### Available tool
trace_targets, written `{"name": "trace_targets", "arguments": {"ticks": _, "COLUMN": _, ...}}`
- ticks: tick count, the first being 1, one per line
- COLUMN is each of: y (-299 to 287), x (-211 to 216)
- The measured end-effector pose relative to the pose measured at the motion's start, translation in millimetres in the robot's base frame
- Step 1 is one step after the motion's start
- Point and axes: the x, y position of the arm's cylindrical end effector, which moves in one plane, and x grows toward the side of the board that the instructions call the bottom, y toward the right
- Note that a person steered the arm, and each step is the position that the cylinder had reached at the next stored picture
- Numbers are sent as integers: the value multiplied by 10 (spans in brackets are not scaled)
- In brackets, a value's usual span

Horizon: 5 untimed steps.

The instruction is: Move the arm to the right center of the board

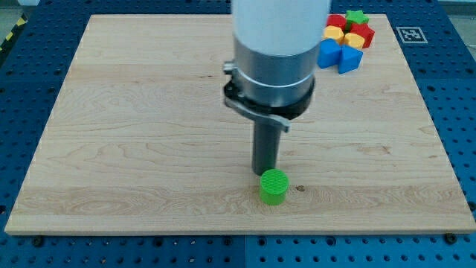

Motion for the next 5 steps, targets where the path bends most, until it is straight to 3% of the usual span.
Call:
{"name": "trace_targets", "arguments": {"ticks": 2, "y": 143, "x": 62}}
{"name": "trace_targets", "arguments": {"ticks": 3, "y": 606, "x": -33}}
{"name": "trace_targets", "arguments": {"ticks": 5, "y": 822, "x": -33}}
